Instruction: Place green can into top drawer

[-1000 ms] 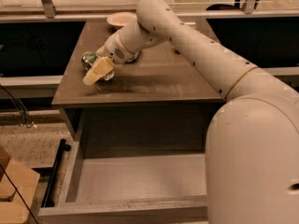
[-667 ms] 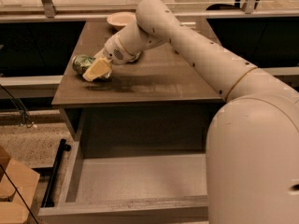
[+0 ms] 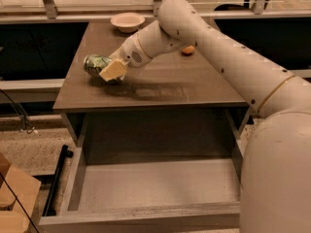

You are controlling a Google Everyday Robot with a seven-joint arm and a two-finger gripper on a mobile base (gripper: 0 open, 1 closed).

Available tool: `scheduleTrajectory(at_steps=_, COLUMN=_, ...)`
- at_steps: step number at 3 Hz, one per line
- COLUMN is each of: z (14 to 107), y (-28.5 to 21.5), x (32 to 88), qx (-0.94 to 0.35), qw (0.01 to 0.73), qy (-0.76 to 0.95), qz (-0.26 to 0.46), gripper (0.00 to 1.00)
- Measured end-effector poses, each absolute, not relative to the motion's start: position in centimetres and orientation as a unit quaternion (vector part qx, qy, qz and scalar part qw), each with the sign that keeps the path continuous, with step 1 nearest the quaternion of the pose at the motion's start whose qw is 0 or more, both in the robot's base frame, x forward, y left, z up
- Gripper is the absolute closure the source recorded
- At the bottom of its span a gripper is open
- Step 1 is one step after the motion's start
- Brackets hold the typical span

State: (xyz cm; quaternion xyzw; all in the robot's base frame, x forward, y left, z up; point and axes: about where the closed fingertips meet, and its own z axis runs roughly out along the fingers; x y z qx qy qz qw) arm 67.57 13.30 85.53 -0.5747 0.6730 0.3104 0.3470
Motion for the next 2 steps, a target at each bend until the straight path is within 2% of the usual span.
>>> scheduleTrajectory(at_steps=1, z=87.4, y=9.0, x=63.8, qx=-0.596, qw=0.377, qy=0.646, qz=0.293, gripper=1.0)
scheduleTrajectory(at_steps=2, z=87.6, y=4.0, x=57.2, qx=-0.627, qw=0.369, qy=0.631, qz=0.27, gripper=1.0)
